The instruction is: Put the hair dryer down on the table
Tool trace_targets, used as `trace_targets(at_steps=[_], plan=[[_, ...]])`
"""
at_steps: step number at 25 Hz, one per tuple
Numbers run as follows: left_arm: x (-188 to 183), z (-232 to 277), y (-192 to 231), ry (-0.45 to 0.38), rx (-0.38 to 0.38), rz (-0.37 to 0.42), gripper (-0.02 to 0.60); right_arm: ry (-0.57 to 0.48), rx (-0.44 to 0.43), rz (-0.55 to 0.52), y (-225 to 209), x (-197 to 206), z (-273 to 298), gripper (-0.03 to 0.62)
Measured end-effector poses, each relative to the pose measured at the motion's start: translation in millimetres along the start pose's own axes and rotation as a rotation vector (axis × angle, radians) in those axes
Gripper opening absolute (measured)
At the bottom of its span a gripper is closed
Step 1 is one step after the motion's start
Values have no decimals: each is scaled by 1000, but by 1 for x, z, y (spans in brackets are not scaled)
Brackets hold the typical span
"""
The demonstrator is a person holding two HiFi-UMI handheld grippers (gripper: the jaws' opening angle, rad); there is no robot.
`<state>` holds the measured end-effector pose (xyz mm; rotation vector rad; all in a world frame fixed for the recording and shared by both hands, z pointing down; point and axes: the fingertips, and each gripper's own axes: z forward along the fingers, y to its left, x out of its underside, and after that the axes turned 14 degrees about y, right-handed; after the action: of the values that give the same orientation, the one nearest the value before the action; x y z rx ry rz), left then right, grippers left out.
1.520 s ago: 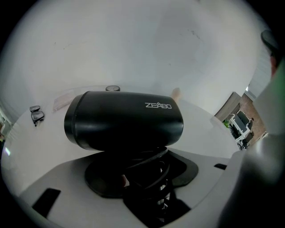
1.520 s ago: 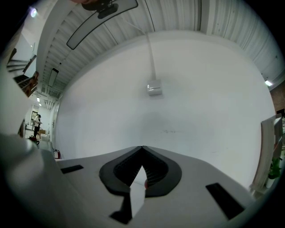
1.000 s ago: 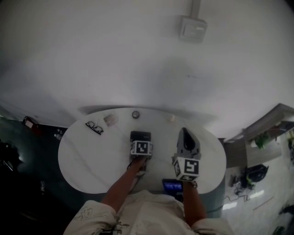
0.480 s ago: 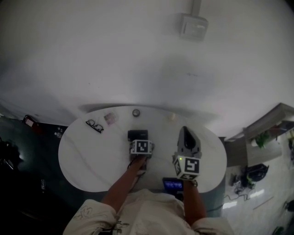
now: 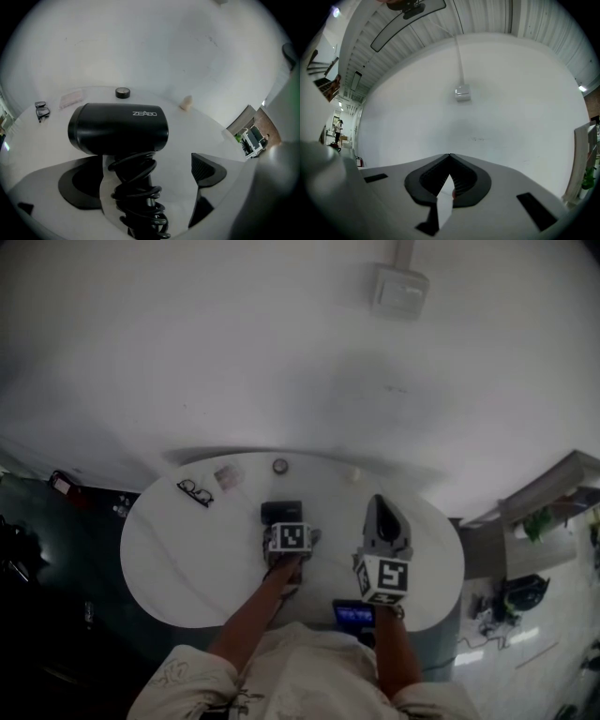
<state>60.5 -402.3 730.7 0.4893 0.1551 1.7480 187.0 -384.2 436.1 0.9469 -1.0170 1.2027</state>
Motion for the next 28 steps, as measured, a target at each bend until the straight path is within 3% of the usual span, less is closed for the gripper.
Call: trace_targets(at_steps=[3, 7, 11, 15, 21, 28], plan=[[-14, -17, 27, -66, -125, 15, 568, -3, -5, -2, 2, -1, 0, 5], [-22, -37, 37, -121, -192, 30, 568, -7, -13, -3, 4, -3, 1, 5], [-22, -59, 33, -158, -194, 17, 568, -9, -18, 0, 7, -4, 2, 5], [-30, -89, 23, -216, -229, 68, 568, -12, -23, -1, 10, -5, 4, 5], [-60, -141, -6, -393, -206, 139, 566, -30, -29, 4, 15, -13, 2, 5], [-93, -222, -47, -673, -203, 260, 566, -89, -25, -5, 17, -34, -5, 5]])
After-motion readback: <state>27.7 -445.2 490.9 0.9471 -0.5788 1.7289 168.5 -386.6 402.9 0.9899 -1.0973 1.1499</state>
